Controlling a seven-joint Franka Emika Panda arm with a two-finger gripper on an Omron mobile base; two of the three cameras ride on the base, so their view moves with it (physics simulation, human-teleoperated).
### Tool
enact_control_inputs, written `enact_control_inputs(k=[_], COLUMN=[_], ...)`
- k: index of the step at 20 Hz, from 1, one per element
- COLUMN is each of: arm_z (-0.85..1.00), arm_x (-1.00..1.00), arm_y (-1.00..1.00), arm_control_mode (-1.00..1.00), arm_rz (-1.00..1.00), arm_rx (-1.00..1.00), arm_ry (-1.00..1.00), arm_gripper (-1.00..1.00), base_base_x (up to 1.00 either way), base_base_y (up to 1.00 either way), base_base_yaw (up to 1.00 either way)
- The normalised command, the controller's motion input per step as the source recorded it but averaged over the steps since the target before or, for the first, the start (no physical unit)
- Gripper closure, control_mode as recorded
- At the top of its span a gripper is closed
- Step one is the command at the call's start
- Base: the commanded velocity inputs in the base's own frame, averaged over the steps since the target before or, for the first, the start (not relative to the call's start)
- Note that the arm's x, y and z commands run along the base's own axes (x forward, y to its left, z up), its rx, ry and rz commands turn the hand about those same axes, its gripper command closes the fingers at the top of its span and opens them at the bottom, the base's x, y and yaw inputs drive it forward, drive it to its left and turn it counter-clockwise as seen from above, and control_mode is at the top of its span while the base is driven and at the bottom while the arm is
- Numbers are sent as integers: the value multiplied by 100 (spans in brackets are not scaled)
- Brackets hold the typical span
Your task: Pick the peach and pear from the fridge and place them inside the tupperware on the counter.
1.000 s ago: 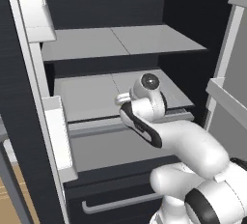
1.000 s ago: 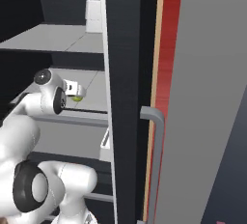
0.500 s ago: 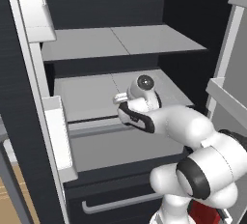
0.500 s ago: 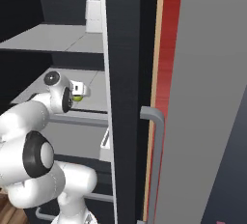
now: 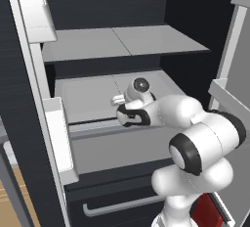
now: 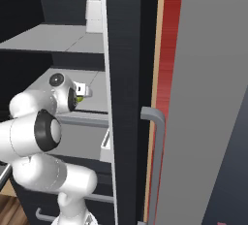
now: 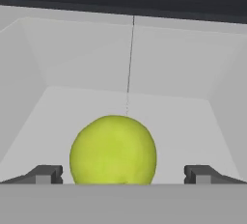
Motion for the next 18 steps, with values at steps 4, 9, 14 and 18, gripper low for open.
enact_control_inputs(k=[4, 9, 14, 18], arm_z=[-21, -30, -44, -42], arm_x=[30, 18, 10, 17], arm_y=[17, 7, 0, 0], arm_control_mode=[-100, -100, -100, -100], arm_rz=[-1, -1, -2, -2], arm_rx=[0, 0, 0, 0], arm_ry=[2, 2, 3, 3], arm_gripper=[-100, -100, 100, 100], base_base_x=[0, 0, 0, 0], base_base_y=[0, 0, 0, 0], base_base_yaw=[0, 0, 0, 0])
